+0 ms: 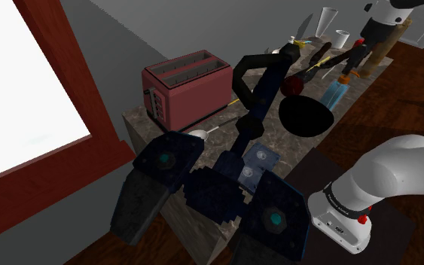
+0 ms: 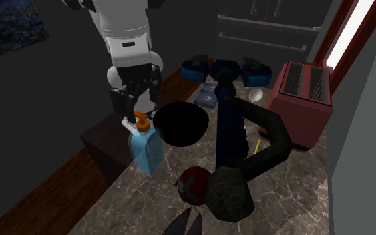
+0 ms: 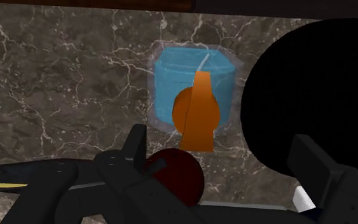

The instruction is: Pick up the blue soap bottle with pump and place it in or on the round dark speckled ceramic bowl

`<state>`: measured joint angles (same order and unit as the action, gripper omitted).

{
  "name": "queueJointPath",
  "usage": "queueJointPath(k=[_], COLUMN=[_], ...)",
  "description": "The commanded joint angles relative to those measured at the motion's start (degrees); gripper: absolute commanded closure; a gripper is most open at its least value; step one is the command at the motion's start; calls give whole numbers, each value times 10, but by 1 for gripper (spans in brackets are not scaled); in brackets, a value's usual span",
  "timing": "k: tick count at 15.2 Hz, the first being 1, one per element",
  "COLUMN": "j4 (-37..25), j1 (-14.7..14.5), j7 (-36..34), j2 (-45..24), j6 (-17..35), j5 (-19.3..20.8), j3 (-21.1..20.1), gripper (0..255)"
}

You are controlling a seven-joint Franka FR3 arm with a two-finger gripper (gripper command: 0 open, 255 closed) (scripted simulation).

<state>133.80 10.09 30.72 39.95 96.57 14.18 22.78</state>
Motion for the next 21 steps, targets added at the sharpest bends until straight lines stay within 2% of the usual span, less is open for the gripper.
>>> queueJointPath(k=[1,8,15,16,21], j4=[-3,47,47,47,47], j1=[2,5,5,5,5], j7=[12,10,10,10,10], j2=[-10,-9,-9,-9,-10], j6=[9,59,59,59,59], j5=[6,15,15,15,15], j3=[13,23,23,23,23], gripper=[0,0,0,255,255])
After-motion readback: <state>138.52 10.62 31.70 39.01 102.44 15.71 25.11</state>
